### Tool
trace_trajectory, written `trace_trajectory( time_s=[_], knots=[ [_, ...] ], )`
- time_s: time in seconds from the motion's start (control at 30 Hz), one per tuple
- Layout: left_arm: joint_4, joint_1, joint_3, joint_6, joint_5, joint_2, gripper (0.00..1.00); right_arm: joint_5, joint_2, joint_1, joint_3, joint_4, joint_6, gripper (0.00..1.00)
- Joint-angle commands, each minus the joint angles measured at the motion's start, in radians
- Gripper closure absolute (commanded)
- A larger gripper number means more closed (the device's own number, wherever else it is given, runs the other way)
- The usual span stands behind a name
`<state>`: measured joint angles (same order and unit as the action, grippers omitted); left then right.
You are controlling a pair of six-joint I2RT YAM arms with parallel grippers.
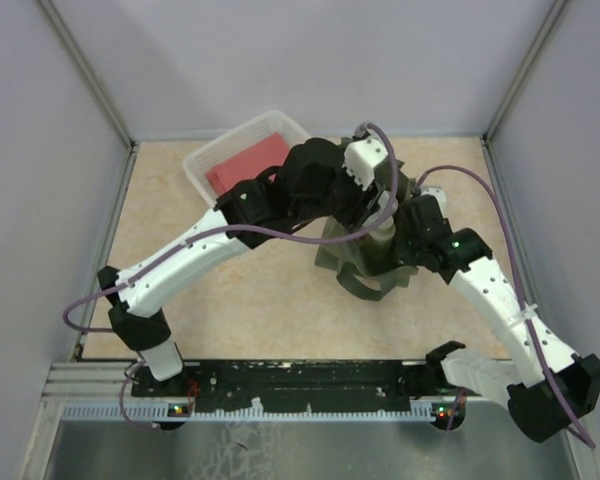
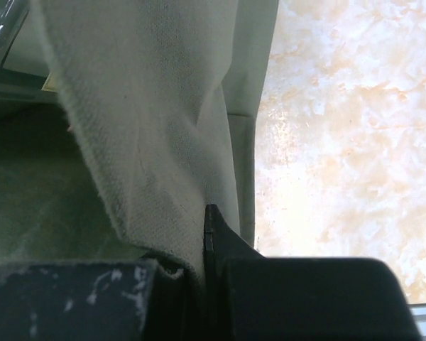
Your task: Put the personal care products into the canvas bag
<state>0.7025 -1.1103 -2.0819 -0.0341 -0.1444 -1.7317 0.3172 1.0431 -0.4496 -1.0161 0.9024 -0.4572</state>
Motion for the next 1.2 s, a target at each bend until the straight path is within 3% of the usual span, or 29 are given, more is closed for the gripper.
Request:
trace_trajectory(
  time_s=[0.0, 0.47, 0.9, 1.17],
  knots=[
    [-0.175, 0.049, 0.009, 0.001, -0.011, -0.035, 1.00, 0.050, -0.027, -0.004, -0.047, 0.045, -0.018, 1.00],
    [-0.128, 0.086, 0.052, 0.028, 0.069, -0.133, 1.00, 0.104, -0.010, -0.004, -0.070, 0.053, -0.048, 1.00],
    [0.136, 0.086, 0.024, -0.062, -0.064, -0.145, 1.00, 0.171, 0.047, -0.003, -0.160, 0.107, -0.049, 1.00],
    [0.223, 0.118, -0.055, -0.128, -0.038, -0.183, 1.00, 0.145, 0.067, 0.045, -0.234, 0.102, -0.019, 1.00]
  ],
)
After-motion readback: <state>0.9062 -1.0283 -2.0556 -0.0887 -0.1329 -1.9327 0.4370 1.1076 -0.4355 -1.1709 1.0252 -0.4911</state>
